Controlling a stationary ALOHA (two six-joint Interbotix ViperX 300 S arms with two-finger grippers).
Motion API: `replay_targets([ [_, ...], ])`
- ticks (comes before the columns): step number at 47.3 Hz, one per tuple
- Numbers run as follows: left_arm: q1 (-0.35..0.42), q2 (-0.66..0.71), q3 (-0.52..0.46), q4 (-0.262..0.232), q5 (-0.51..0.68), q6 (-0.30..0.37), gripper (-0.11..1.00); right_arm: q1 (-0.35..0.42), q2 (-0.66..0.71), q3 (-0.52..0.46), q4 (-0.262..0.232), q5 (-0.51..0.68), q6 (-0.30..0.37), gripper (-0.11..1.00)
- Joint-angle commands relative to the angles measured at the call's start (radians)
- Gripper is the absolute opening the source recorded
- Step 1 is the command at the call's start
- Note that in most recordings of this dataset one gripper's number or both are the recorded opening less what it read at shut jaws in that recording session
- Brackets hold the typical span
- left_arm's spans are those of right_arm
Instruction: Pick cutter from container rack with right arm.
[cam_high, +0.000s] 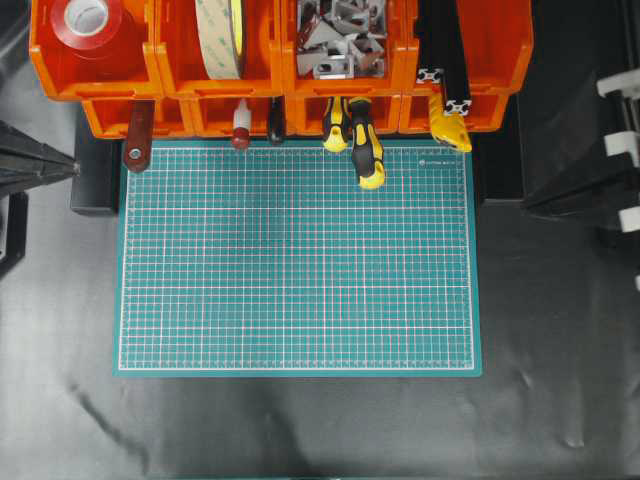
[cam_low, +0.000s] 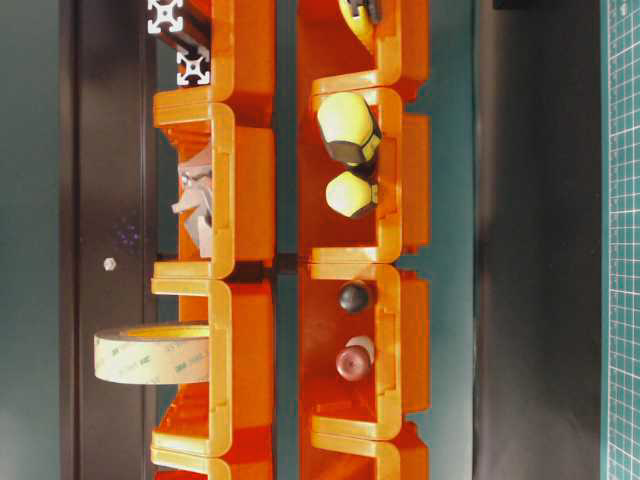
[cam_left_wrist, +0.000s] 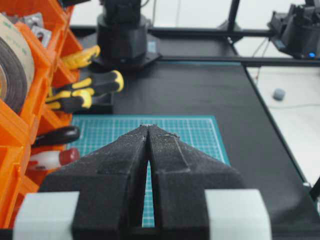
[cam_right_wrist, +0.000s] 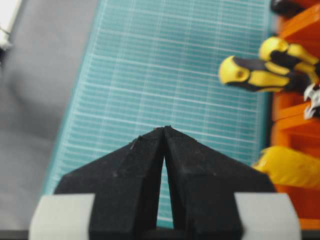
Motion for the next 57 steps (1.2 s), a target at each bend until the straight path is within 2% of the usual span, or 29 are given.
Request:
replay_targets([
  [1,-0.005,0.0,-0.031,0.003,-0.003,-0.008,0.0,0.048,0.069,-0.078,-0.107,0.133,0.031,-0.01],
  [5,-0.005,-0.003,-0.031,0.003,0.0,-0.009,0.0,0.092,0.117,-0.081,-0.207,0.229,0.087,-0.01],
  [6,-0.005,-0.003,-0.032,0.003,-0.002,-0.009,0.0,0.109,0.13,-0.075,-0.245,0.259,0.112,-0.01],
  [11,-0.005,-0.005,-0.032,0.003,0.005,-0.009,0.0,0.161,0.156,-0.055,-0.374,0.318,0.215,-0.01],
  [20,-0.005,-0.005,-0.032,0.003,0.017,-0.009,0.0,0.259,0.178,0.003,-0.561,0.36,0.41,-0.01],
  [22,-0.005,-0.005,-0.031,0.005,0.017,-0.009,0.0,0.279,0.189,0.021,-0.588,0.374,0.433,-0.01],
  [29,-0.006,-0.005,-0.032,0.003,0.017,-0.009,0.0,0.316,0.242,0.061,-0.629,0.417,0.483,-0.01],
  [38,-0.005,-0.005,-0.031,0.003,0.017,-0.009,0.0,0.318,0.298,0.08,-0.634,0.417,0.483,0.01],
  [41,-0.006,-0.002,-0.028,0.003,0.017,-0.011,0.0,0.316,0.308,0.086,-0.635,0.413,0.485,0.04],
  [45,-0.006,0.002,-0.026,0.003,0.017,-0.011,0.0,0.31,0.322,0.094,-0.635,0.407,0.486,0.2],
  [53,-0.006,0.002,-0.026,0.003,0.012,-0.008,0.0,0.284,0.341,0.094,-0.64,0.402,0.488,0.69],
  [55,-0.006,0.002,-0.025,0.003,0.012,-0.008,0.0,0.284,0.347,0.097,-0.655,0.402,0.489,0.78],
  [57,-0.006,0.003,-0.023,0.003,0.012,-0.008,0.0,0.284,0.351,0.104,-0.669,0.402,0.489,0.8],
])
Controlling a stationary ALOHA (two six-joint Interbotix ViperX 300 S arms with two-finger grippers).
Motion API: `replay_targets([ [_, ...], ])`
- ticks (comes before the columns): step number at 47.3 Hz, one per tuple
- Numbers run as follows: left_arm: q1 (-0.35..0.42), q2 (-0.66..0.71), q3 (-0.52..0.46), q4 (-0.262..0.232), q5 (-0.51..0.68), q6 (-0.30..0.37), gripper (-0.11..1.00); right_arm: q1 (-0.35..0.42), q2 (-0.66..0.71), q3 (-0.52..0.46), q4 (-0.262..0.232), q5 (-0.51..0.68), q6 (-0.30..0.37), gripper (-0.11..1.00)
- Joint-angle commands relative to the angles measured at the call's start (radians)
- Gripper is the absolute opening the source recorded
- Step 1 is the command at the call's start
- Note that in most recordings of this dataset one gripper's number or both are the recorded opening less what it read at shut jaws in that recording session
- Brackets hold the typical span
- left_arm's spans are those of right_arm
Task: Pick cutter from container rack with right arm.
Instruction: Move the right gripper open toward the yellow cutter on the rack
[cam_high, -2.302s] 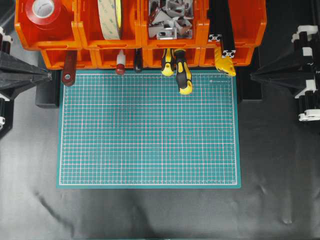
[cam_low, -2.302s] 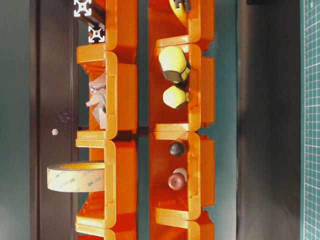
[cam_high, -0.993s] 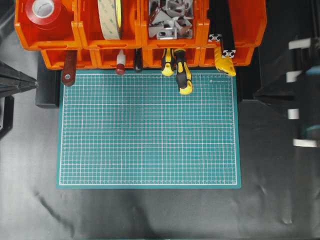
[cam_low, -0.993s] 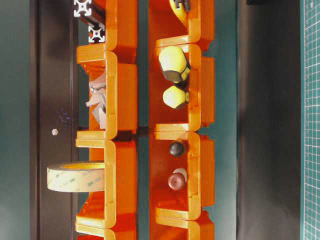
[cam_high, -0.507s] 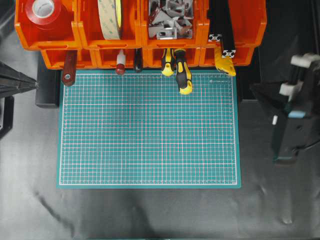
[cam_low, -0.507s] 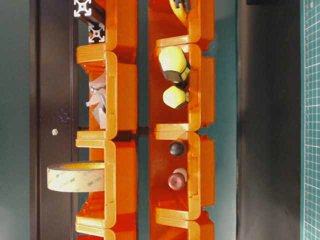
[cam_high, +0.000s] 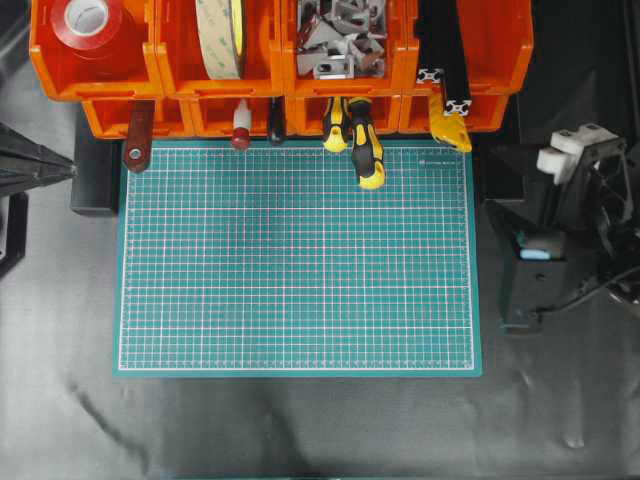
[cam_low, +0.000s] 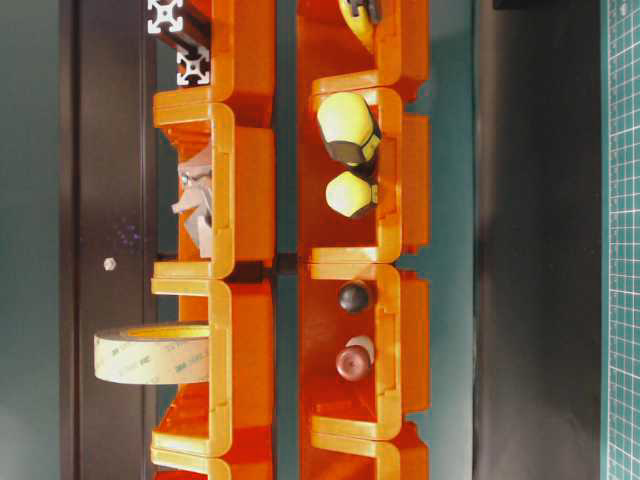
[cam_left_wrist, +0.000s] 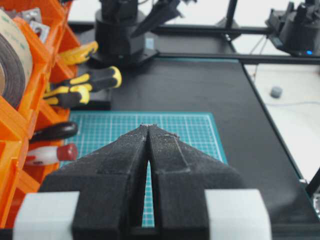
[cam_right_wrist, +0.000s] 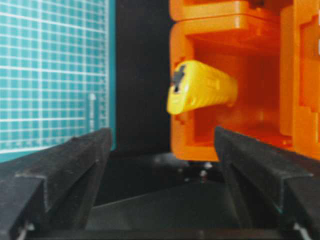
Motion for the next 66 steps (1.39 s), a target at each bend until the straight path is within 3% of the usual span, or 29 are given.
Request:
replay_targets([
  [1,0.0,0.012,-0.021,0.003,-0.009,-0.002,0.0,-0.002,0.011,0.003,-0.038,-0.005,0.005,0.79],
  [7,-0.002,0.012,-0.017,0.003,-0.009,-0.002,0.0,-0.02,0.034,0.009,-0.077,-0.009,0.023,0.72],
  [23,-0.002,0.002,-0.02,0.003,-0.064,0.003,0.0,-0.049,0.13,0.017,-0.195,-0.025,0.187,0.73],
  [40,-0.017,0.0,-0.011,0.003,-0.06,0.005,0.0,-0.104,0.21,0.023,-0.23,-0.026,0.275,0.72],
  [66,-0.018,-0.025,0.008,0.003,-0.057,0.012,0.0,-0.179,0.212,0.048,-0.249,-0.08,0.279,0.7],
])
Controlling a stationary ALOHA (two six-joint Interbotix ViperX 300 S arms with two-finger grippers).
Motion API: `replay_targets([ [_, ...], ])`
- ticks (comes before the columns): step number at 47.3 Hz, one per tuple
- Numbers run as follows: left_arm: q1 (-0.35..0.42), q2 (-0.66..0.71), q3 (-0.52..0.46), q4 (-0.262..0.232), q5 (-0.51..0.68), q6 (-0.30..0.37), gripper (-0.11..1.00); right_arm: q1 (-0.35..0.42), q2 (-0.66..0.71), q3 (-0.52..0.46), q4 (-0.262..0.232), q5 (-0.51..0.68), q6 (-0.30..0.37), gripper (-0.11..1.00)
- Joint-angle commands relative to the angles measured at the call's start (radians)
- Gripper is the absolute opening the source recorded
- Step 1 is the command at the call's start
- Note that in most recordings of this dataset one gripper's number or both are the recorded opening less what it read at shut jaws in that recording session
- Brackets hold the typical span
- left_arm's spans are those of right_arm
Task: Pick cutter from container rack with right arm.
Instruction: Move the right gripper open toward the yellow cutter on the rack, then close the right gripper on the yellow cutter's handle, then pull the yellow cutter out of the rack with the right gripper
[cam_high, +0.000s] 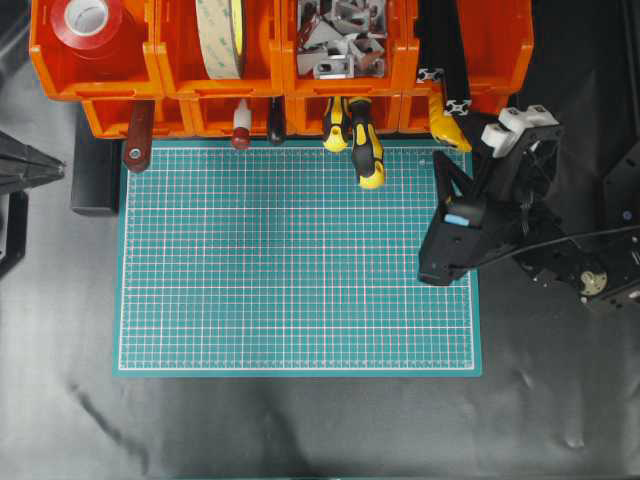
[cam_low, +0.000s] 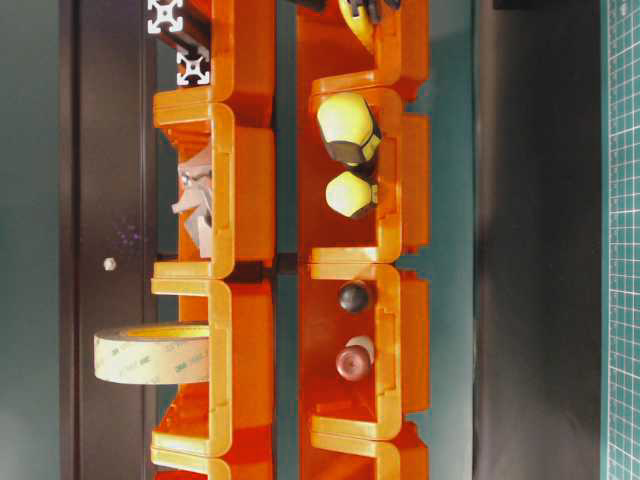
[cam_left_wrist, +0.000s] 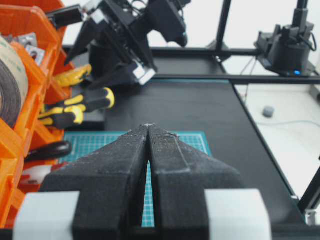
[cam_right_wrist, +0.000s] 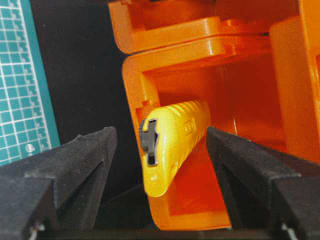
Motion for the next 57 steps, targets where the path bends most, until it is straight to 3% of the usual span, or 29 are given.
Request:
replay_targets([
  [1,-0.002,0.003,-0.008,0.003,-0.005,0.002,0.0,-0.009,-0.006,-0.005,-0.009,-0.011,0.003,0.7],
  [11,-0.002,0.002,-0.005,0.003,-0.005,0.002,0.0,-0.011,-0.006,0.002,-0.009,-0.021,0.005,0.62],
  [20,0.0,0.002,-0.005,0.003,-0.005,0.002,0.0,-0.011,-0.005,-0.002,-0.005,-0.083,0.006,0.29],
  [40,0.0,0.002,-0.003,0.003,-0.005,-0.002,0.0,0.028,0.0,-0.035,0.005,-0.002,0.002,0.29],
  [57,0.0,0.005,0.002,0.005,-0.002,-0.009,0.0,0.173,0.0,-0.153,0.025,0.172,-0.005,0.28],
])
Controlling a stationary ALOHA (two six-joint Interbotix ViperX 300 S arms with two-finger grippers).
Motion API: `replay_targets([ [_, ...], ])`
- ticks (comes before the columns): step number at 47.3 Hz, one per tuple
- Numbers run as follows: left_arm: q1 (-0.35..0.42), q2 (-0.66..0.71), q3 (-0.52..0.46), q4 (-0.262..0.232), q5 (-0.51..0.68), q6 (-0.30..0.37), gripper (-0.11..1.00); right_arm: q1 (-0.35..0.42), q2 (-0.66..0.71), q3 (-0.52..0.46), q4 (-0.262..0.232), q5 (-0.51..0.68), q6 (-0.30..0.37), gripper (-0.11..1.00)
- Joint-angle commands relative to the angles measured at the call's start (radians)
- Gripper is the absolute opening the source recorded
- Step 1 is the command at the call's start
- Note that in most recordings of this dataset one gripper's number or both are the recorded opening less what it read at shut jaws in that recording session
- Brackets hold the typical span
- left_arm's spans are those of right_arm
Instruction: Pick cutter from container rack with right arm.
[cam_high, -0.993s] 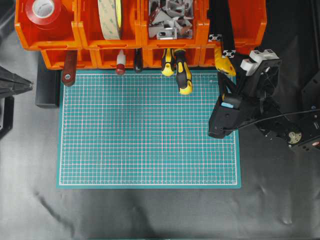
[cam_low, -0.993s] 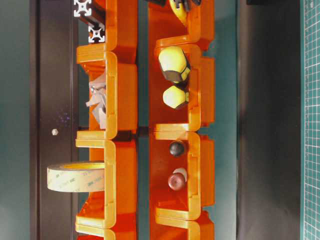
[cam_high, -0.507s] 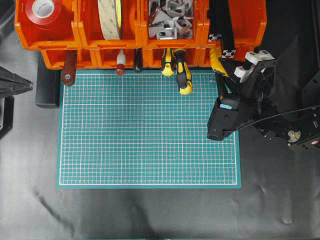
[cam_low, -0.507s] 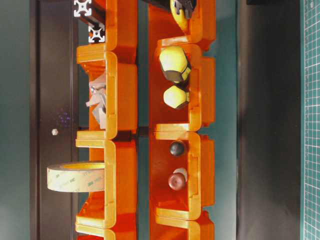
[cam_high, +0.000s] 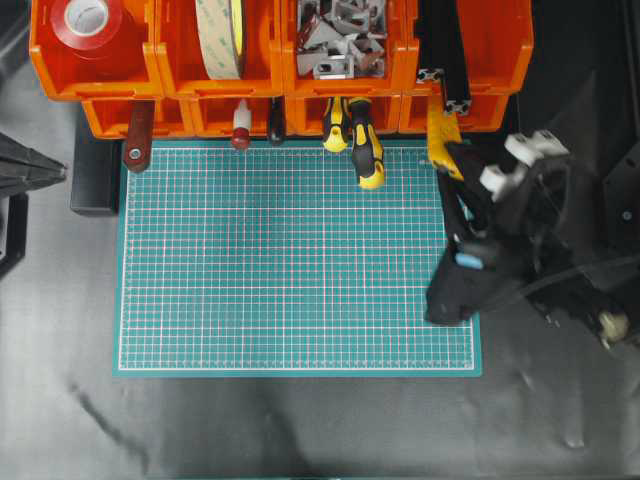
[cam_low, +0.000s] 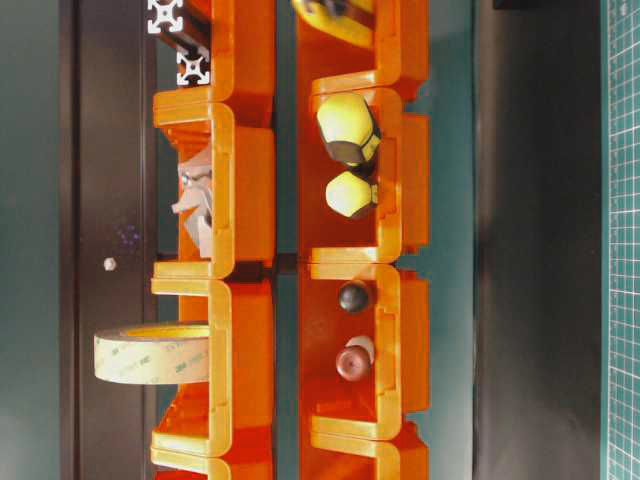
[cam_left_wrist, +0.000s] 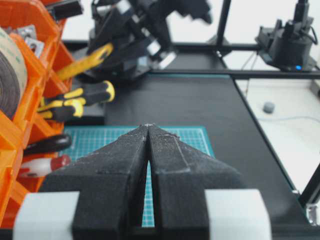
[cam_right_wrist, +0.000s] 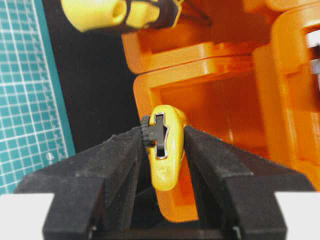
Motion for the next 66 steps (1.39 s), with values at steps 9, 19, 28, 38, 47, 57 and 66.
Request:
replay_targets([
  [9,0.005,-0.005,-0.011,0.002,0.002,0.0,0.0,0.101,-0.003,-0.13,-0.002,0.126,-0.032,0.27],
  [19,0.005,-0.008,-0.006,0.003,0.011,-0.002,0.0,0.158,0.04,-0.268,-0.005,0.175,-0.19,0.27],
  [28,0.009,-0.017,-0.006,0.002,0.012,0.0,0.0,0.184,0.084,-0.413,-0.018,0.17,-0.319,0.27],
  [38,0.011,-0.035,-0.011,0.002,0.037,0.0,0.0,0.215,0.133,-0.522,-0.055,0.08,-0.331,0.27],
  [47,0.011,-0.049,-0.015,0.003,0.063,-0.002,0.0,0.209,0.16,-0.543,-0.055,-0.061,-0.318,0.27],
  [57,0.0,-0.054,-0.014,0.002,0.084,-0.005,0.0,0.167,0.146,-0.466,-0.052,-0.262,-0.239,0.27],
  [66,-0.008,-0.063,-0.018,0.002,0.095,-0.006,0.0,0.104,0.123,-0.322,-0.054,-0.497,-0.146,0.27],
])
